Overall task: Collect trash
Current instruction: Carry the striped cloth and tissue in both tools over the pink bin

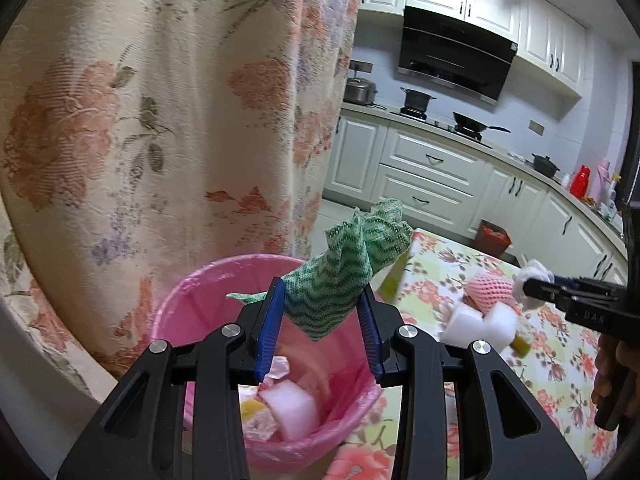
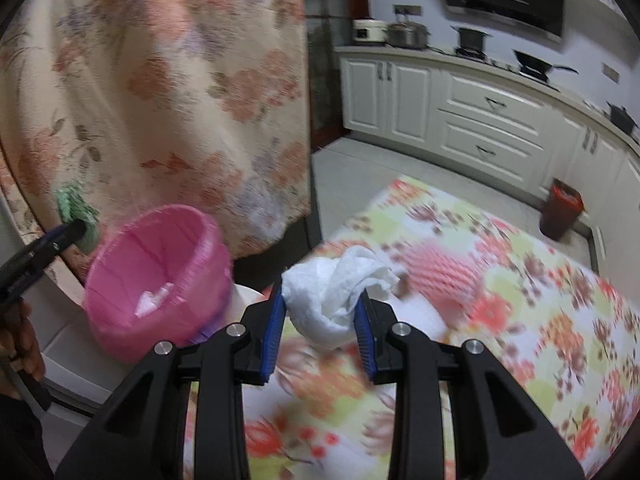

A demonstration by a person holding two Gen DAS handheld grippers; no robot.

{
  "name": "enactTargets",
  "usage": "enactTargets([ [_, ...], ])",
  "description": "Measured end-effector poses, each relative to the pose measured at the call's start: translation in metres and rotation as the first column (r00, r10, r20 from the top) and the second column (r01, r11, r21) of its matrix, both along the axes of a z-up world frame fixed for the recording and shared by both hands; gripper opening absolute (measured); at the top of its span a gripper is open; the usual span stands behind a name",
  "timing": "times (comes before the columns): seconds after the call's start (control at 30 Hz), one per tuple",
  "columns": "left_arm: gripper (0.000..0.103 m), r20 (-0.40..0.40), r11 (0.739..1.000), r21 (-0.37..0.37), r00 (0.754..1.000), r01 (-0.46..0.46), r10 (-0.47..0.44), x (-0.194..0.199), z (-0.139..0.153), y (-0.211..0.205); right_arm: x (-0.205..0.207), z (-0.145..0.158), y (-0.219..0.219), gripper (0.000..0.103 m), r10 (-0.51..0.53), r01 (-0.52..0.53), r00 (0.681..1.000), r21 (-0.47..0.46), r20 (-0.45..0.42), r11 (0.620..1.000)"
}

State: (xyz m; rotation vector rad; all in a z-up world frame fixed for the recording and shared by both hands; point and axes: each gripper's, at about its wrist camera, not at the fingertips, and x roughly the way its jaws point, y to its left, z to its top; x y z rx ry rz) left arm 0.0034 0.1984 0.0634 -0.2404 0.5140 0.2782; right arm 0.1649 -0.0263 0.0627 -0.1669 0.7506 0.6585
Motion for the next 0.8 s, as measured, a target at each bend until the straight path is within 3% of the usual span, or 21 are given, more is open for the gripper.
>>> enactTargets([
  [0.4, 0.034, 0.009, 0.998, 0.021, 0.998, -0.058, 0.058, -0.012, 0.005, 0.019, -0.012, 0.020, 0.093, 0.032, 0.170, -0.170, 0.985, 0.024, 0.017, 0.985],
  [0.8, 0.034, 0.006, 0.996, 0.019, 0.996, -0.089, 0.089, -0.015, 0.003, 0.033, -0.020, 0.013, 0.151, 0.032, 0.274, -0.274, 0.962, 0.016, -0.006, 0.962],
])
